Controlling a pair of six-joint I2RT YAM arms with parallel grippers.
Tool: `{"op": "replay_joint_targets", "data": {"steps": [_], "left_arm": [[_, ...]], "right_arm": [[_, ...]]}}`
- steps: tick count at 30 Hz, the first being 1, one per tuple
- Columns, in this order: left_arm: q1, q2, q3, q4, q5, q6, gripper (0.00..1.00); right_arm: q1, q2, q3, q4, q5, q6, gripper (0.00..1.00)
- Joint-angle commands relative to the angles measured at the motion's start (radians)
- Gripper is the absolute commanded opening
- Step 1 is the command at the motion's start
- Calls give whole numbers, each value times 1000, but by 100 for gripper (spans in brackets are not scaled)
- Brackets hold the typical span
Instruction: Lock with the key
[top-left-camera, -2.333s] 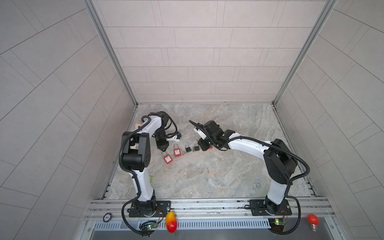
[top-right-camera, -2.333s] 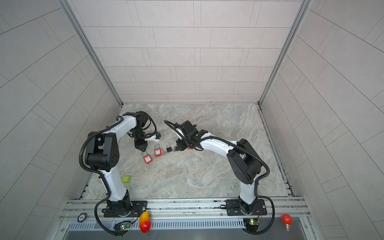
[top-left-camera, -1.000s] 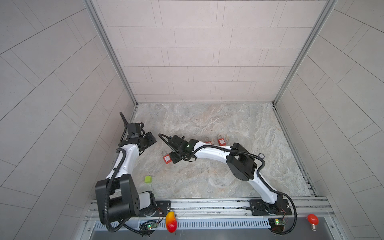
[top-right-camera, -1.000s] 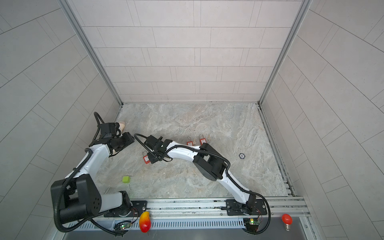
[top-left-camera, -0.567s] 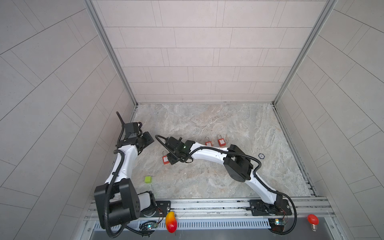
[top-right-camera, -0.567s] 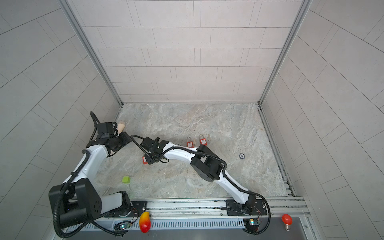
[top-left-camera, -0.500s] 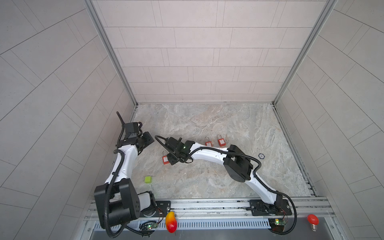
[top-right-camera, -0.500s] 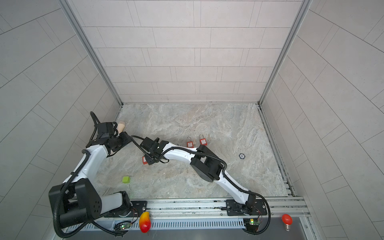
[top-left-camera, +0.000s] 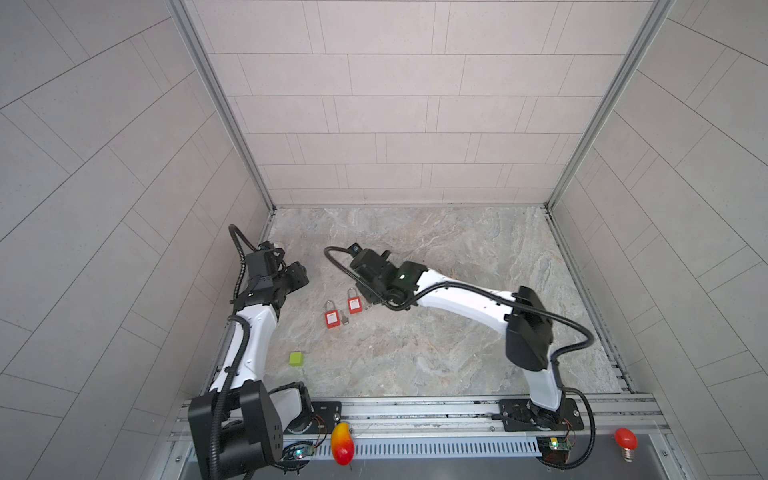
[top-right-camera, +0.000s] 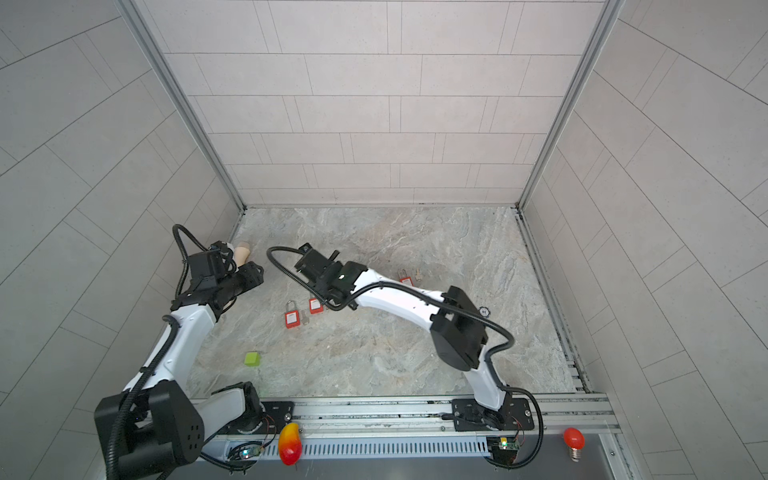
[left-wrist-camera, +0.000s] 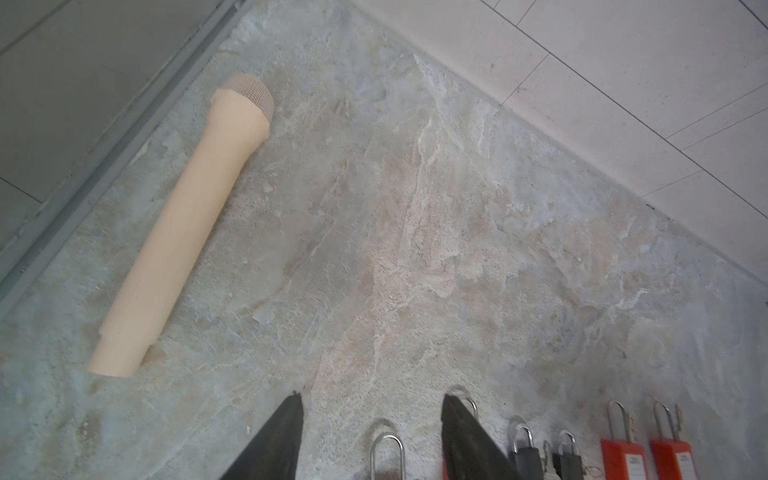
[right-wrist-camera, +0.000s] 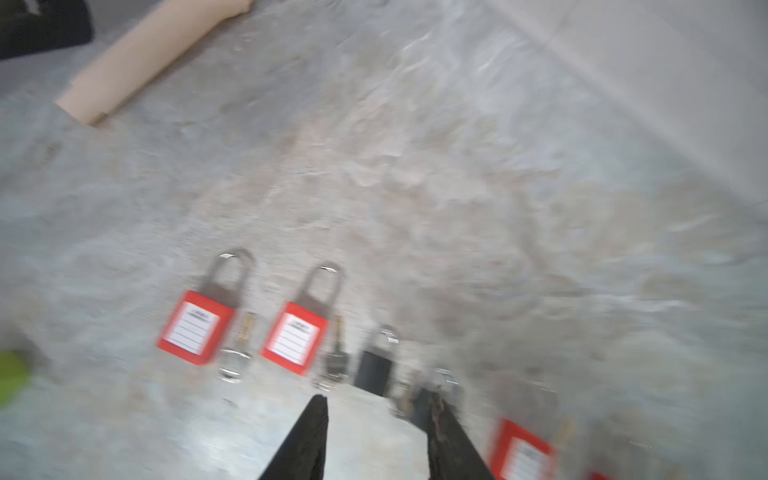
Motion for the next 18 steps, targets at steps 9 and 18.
{"op": "replay_joint_targets", "data": {"steps": [9,18], "left_arm": [[-114,157,-352,865,-253,170,61],[-279,397,-455,1287,-391,259,61]], "right_arm": [[-544,-484,-783,565,75,-145,99],[-694,-490,-1091,1051,85,-295,99]]}}
